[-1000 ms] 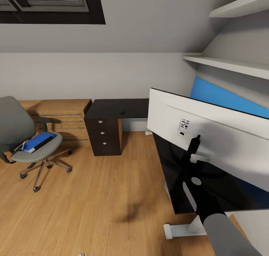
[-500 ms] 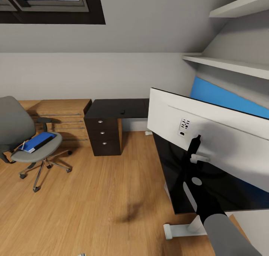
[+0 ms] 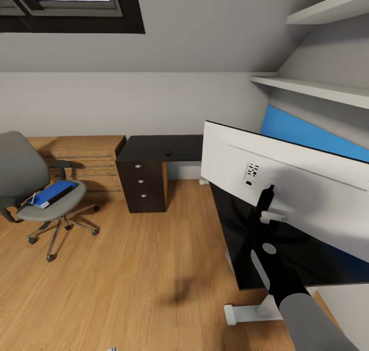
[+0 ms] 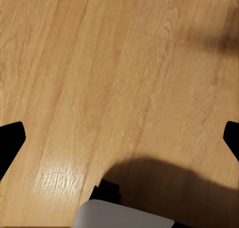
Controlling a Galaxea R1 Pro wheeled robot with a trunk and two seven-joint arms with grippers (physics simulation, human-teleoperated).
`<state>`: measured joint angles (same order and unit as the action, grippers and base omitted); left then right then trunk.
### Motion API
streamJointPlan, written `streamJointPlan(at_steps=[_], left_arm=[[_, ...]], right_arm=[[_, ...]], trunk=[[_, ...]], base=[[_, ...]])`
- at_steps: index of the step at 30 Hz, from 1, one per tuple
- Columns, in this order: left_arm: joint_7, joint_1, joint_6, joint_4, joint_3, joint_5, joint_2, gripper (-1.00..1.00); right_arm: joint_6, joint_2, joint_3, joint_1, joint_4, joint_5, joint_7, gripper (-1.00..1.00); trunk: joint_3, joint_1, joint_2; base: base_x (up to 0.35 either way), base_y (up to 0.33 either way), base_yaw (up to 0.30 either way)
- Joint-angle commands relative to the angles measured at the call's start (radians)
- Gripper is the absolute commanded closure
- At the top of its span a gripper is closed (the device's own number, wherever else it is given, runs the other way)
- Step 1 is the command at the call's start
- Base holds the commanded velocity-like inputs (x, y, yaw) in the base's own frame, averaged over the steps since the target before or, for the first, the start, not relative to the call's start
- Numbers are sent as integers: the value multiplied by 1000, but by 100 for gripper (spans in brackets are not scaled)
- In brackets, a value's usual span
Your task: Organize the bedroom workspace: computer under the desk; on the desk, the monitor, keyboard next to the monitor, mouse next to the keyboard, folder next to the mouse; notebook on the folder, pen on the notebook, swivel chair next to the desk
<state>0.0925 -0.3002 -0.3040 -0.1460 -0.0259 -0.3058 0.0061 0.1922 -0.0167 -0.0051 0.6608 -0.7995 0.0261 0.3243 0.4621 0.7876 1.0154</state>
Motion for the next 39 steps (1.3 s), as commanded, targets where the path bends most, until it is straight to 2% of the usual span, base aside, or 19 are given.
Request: streamJointPlan(at_steps=[1,11,27,39], left_arm=[[3,0,-3,0,-3,-4,0,-100],[3,0,-3,13,-3,-4,0,-100],[2,0,-3,23,-3,-7,0,-100],[2,0,-3,23,-2,-7,0,-100]], right_arm=[[5,0,-1,0,60,14,2,100],[3,2,0,0,58,16,4,100],[3,3,1,0,58,17,4,100],[3,2,0,0,57,17,4,100]], trunk=[[1,0,1],[1,0,1],[1,0,1],[1,0,1]], base=[[-170,0,0],[-96,0,12],[-3,0,210],[-2,-23,26]])
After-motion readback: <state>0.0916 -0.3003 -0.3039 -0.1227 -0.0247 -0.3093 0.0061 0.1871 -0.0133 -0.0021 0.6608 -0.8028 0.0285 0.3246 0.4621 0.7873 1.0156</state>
